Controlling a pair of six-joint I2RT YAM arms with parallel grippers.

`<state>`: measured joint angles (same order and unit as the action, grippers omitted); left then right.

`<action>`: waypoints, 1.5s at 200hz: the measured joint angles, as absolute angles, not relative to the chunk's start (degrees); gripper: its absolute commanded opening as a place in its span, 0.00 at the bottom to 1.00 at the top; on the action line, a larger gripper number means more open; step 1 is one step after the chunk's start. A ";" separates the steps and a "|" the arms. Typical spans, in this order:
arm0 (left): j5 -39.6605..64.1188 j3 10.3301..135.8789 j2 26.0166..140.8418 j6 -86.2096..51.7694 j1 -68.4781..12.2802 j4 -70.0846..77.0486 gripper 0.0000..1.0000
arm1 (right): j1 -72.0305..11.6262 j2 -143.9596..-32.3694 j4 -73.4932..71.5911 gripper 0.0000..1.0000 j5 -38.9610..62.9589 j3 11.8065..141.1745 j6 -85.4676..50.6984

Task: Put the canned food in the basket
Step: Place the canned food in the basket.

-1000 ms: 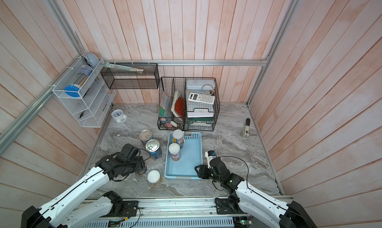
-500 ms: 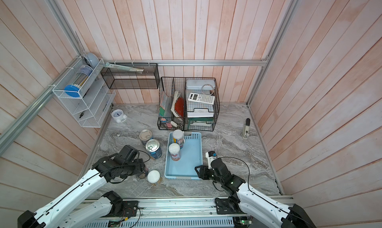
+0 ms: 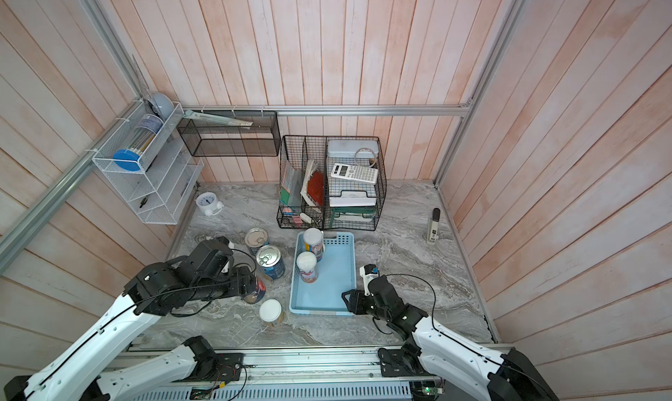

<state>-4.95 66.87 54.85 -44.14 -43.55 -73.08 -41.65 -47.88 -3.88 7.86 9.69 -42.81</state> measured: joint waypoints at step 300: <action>-9.87 58.89 78.28 -38.76 -62.02 -43.35 0.23 | -41.65 -47.05 -6.02 0.56 8.23 8.34 -43.31</action>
<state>-9.87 58.89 78.28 -38.76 -62.02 -43.35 -41.65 -47.05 -6.02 8.23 8.34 -43.31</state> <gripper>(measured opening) 0.715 0.559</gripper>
